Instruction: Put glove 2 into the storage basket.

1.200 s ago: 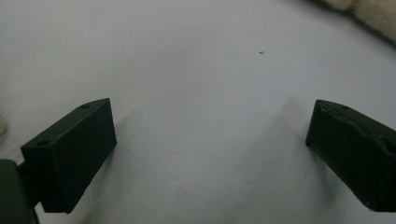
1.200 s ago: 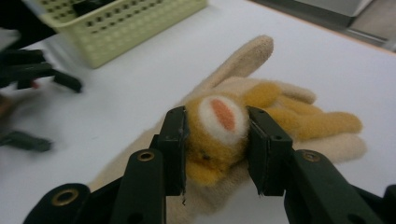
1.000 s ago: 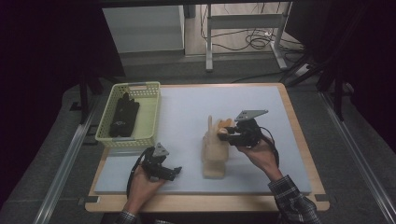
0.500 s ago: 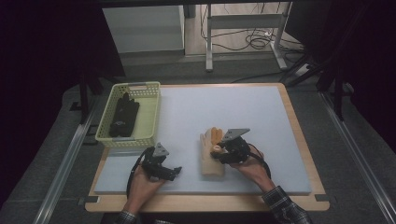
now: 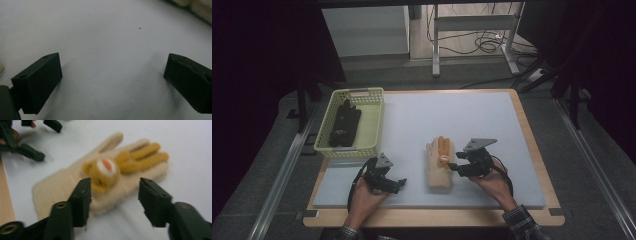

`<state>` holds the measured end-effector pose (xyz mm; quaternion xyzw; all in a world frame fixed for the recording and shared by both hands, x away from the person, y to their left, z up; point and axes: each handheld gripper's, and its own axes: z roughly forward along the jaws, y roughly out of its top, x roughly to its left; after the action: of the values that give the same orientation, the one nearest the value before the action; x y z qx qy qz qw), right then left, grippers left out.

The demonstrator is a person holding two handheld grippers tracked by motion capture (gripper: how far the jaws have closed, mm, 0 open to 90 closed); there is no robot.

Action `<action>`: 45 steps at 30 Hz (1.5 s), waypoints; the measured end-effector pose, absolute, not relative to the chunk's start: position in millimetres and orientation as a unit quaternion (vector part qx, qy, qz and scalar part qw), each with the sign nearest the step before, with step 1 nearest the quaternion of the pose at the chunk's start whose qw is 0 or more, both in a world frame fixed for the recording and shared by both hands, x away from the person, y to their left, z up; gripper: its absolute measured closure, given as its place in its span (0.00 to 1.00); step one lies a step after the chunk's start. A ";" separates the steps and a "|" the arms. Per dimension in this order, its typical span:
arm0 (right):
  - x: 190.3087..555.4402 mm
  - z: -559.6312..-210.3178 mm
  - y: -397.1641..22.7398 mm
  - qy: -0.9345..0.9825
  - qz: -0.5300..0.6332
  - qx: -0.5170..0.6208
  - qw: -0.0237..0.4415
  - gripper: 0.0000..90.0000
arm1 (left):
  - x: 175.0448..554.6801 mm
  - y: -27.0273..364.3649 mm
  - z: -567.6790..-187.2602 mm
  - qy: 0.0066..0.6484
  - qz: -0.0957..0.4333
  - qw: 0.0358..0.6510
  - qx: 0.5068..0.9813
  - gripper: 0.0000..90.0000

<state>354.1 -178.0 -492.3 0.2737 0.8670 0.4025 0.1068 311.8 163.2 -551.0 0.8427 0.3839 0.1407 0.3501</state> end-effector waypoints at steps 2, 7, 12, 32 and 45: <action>350.6 -496.4 -183.4 0.866 0.404 0.276 0.103 0.69 | 311.8 163.2 -551.0 0.384 0.141 0.350 0.843 0.02; 340.5 -507.3 -189.1 0.869 0.405 0.271 0.091 0.94 | 311.8 163.3 -551.1 0.384 0.140 0.350 0.843 0.02; 332.5 -517.6 -183.7 0.879 0.395 0.253 0.083 0.98 | 311.9 163.3 -551.1 0.384 0.140 0.350 0.843 0.02; 330.1 -533.7 -151.9 0.884 0.396 0.239 0.070 0.98 | 310.9 163.9 -550.3 0.388 0.139 0.348 0.842 0.03; 337.6 -535.8 -126.8 0.882 0.399 0.240 0.073 0.98 | 305.1 185.0 -551.3 0.392 0.139 0.347 0.841 0.03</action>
<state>337.6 -126.8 -535.8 0.2397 0.8822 0.3988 0.0726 305.1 185.0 -551.3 0.8411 0.3915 0.1386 0.3466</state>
